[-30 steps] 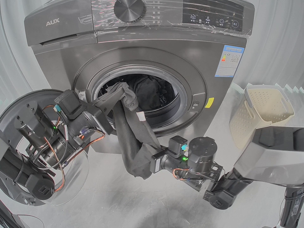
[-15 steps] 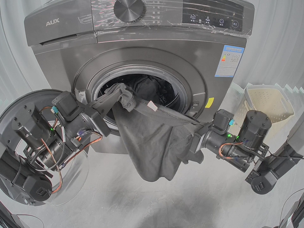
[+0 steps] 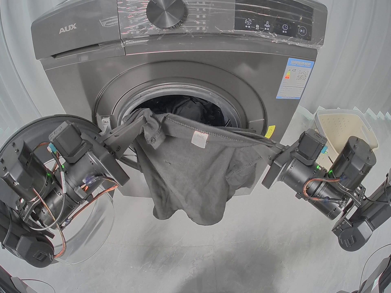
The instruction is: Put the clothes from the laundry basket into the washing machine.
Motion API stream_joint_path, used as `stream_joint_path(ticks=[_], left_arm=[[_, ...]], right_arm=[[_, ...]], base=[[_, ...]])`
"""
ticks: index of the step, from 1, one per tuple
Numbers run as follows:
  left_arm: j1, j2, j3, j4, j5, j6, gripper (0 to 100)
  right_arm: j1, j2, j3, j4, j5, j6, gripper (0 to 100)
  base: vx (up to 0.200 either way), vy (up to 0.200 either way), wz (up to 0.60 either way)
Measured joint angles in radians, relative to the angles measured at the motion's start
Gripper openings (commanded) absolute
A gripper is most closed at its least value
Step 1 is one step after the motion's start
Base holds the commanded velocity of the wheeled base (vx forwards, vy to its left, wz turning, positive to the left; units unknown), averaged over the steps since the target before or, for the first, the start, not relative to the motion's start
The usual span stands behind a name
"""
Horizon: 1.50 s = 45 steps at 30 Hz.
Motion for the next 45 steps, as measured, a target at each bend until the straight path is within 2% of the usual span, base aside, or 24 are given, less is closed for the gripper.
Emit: stream_joint_path(ticks=[4, 12, 26, 32, 39, 45], left_arm=[[0.0, -0.013, 0.018, -0.001, 0.001, 0.003, 0], [0.007, -0.023, 0.033, -0.001, 0.001, 0.003, 0], [0.014, -0.022, 0.037, 0.001, 0.0, 0.002, 0], [0.014, -0.019, 0.043, 0.001, 0.0, 0.003, 0], [0.023, -0.021, 0.042, 0.002, 0.0, 0.004, 0], [0.028, -0.019, 0.043, 0.004, 0.0, 0.006, 0]], right_arm=[[0.007, -0.003, -0.02, -0.001, -0.017, 0.003, 0], [-0.017, -0.008, -0.044, 0.002, -0.019, 0.013, 0], [-0.101, -0.019, -0.046, 0.008, -0.019, 0.013, 0], [-0.101, -0.023, -0.048, 0.005, -0.02, 0.014, 0], [-0.089, -0.021, -0.077, 0.005, -0.054, 0.014, 0], [-0.086, -0.02, -0.094, 0.007, -0.06, 0.015, 0]], base=[[0.0, 0.0, 0.0], [0.0, 0.0, 0.0], [0.0, 0.0, 0.0], [0.0, 0.0, 0.0], [0.0, 0.0, 0.0], [0.0, 0.0, 0.0]])
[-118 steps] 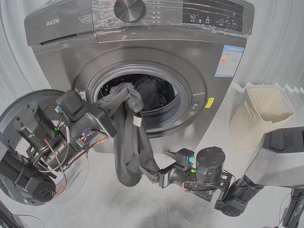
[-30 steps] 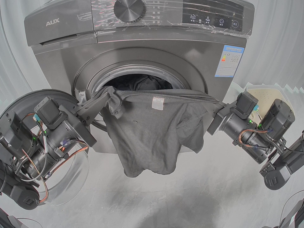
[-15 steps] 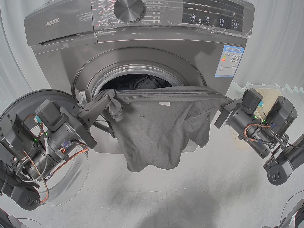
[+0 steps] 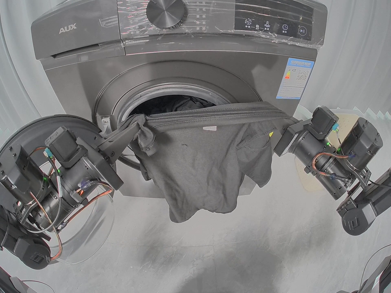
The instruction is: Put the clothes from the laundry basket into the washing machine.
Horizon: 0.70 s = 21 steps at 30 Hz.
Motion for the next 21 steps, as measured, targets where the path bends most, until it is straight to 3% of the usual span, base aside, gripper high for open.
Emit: stream_joint_path(ticks=[21], left_arm=[[0.0, 0.001, 0.009, 0.0, -0.001, 0.016, 0]], right_arm=[[0.0, 0.0, 0.02, -0.005, 0.004, -0.001, 0]], base=[[0.0, 0.0, 0.0]])
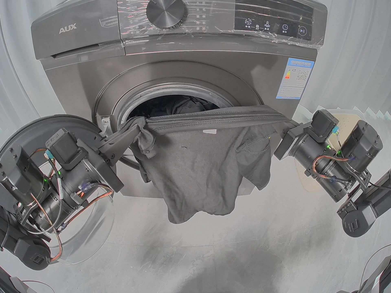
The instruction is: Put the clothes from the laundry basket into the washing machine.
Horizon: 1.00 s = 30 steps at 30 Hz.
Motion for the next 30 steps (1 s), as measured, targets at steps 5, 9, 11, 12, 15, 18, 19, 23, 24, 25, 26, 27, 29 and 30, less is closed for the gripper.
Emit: stream_joint_path(ticks=[5, 9, 11, 12, 15, 18, 19, 23, 24, 25, 26, 27, 29, 30], left_arm=[[-0.001, 0.001, 0.001, -0.001, 0.0, 0.0, 0], [-0.007, 0.007, -0.008, -0.001, -0.001, 0.0, 0], [-0.011, 0.013, -0.021, -0.002, 0.001, 0.001, 0], [-0.014, 0.016, -0.029, -0.002, 0.001, 0.001, 0], [-0.021, 0.028, -0.058, -0.003, 0.003, 0.001, 0], [-0.026, 0.041, -0.084, -0.003, 0.003, 0.002, 0], [-0.028, 0.047, -0.094, -0.003, 0.002, 0.002, 0], [-0.042, 0.062, -0.119, -0.003, 0.001, 0.002, 0], [-0.048, 0.066, -0.124, -0.003, 0.002, 0.002, 0], [-0.053, 0.067, -0.127, -0.003, 0.002, 0.002, 0], [-0.059, 0.069, -0.129, -0.003, 0.003, 0.002, 0], [-0.066, 0.071, -0.13, -0.003, 0.003, 0.002, 0], [-0.074, 0.074, -0.13, -0.003, 0.004, 0.002, 0], [-0.077, 0.075, -0.131, -0.003, 0.004, 0.003, 0]], right_arm=[[0.002, 0.002, 0.004, -0.003, 0.001, 0.0, 0], [0.016, 0.012, 0.012, -0.005, -0.003, 0.0, 100], [0.023, 0.016, 0.026, -0.006, -0.004, 0.0, 100], [0.029, 0.018, 0.034, -0.007, -0.005, 0.0, 100], [0.046, 0.023, 0.076, -0.008, -0.003, 0.001, 100], [0.059, 0.032, 0.133, -0.007, 0.004, 0.0, 100], [0.066, 0.038, 0.158, -0.007, 0.011, 0.0, 100], [0.088, 0.069, 0.221, -0.012, 0.034, -0.004, 100], [0.092, 0.079, 0.228, -0.014, 0.038, -0.004, 100], [0.094, 0.087, 0.229, -0.016, 0.039, -0.004, 100], [0.097, 0.096, 0.225, -0.017, 0.041, -0.005, 100], [0.099, 0.109, 0.215, -0.018, 0.042, -0.005, 100], [0.102, 0.13, 0.2, -0.021, 0.044, -0.005, 100], [0.105, 0.144, 0.194, -0.021, 0.044, -0.004, 100]], base=[[0.0, 0.0, 0.0], [0.0, 0.0, 0.0], [0.0, 0.0, 0.0], [0.0, 0.0, 0.0], [0.0, 0.0, 0.0], [0.0, 0.0, 0.0], [0.0, 0.0, 0.0], [0.0, 0.0, 0.0], [0.0, 0.0, 0.0], [0.0, 0.0, 0.0], [0.0, 0.0, 0.0], [0.0, 0.0, 0.0], [0.0, 0.0, 0.0], [0.0, 0.0, 0.0]])
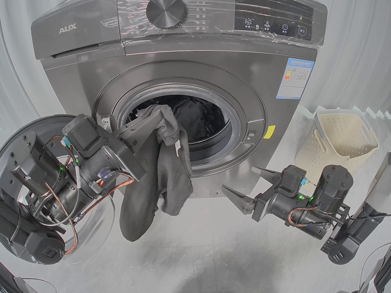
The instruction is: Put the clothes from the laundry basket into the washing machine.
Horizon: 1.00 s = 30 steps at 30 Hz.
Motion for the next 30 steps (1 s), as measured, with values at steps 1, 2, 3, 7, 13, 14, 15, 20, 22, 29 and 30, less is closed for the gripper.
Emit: stream_joint_path(ticks=[1, 2, 3, 7, 13, 14, 15, 20, 22, 29, 30], left_arm=[[-0.002, 0.001, 0.0, 0.0, 0.0, 0.0, 0], [-0.004, 0.002, 0.0, 0.0, 0.0, 0.0, 0], [-0.005, 0.002, 0.0, 0.0, 0.0, 0.0, 0], [-0.008, 0.006, 0.0, 0.003, 0.001, 0.003, 0], [-0.003, 0.018, 0.011, 0.01, 0.001, 0.023, 0], [-0.002, 0.021, 0.014, 0.012, 0.001, 0.025, 0], [-0.001, 0.024, 0.02, 0.018, 0.001, 0.027, 0], [0.002, 0.043, 0.034, 0.027, 0.001, 0.034, 0], [0.002, 0.05, 0.037, 0.027, 0.001, 0.035, 0], [0.002, 0.06, 0.039, 0.029, 0.001, 0.036, 0], [0.002, 0.061, 0.038, 0.029, 0.001, 0.036, 0]], right_arm=[[0.003, 0.011, -0.006, 0.0, 0.001, 0.0, 100], [0.007, 0.025, -0.013, -0.002, 0.001, 0.001, 100], [0.01, 0.037, -0.02, -0.003, 0.001, 0.002, 100], [0.025, 0.092, -0.069, -0.003, -0.001, 0.006, 100], [0.042, 0.161, -0.159, -0.004, -0.008, 0.01, 100], [0.044, 0.17, -0.172, -0.003, -0.009, 0.01, 100], [0.047, 0.182, -0.189, -0.003, -0.009, 0.01, 100], [0.056, 0.229, -0.243, -0.003, -0.009, 0.01, 100], [0.06, 0.244, -0.257, -0.003, -0.009, 0.01, 100], [0.063, 0.274, -0.289, -0.003, -0.01, 0.01, 100], [0.063, 0.279, -0.292, -0.003, -0.009, 0.01, 100]], base=[[0.0, 0.0, 0.0], [0.0, 0.0, 0.0], [0.0, 0.0, 0.0], [0.0, 0.0, 0.0], [0.0, 0.0, 0.0], [0.0, 0.0, 0.0], [0.0, 0.0, 0.0], [0.0, 0.0, 0.0], [0.0, 0.0, 0.0], [0.0, 0.0, 0.0], [0.0, 0.0, 0.0]])
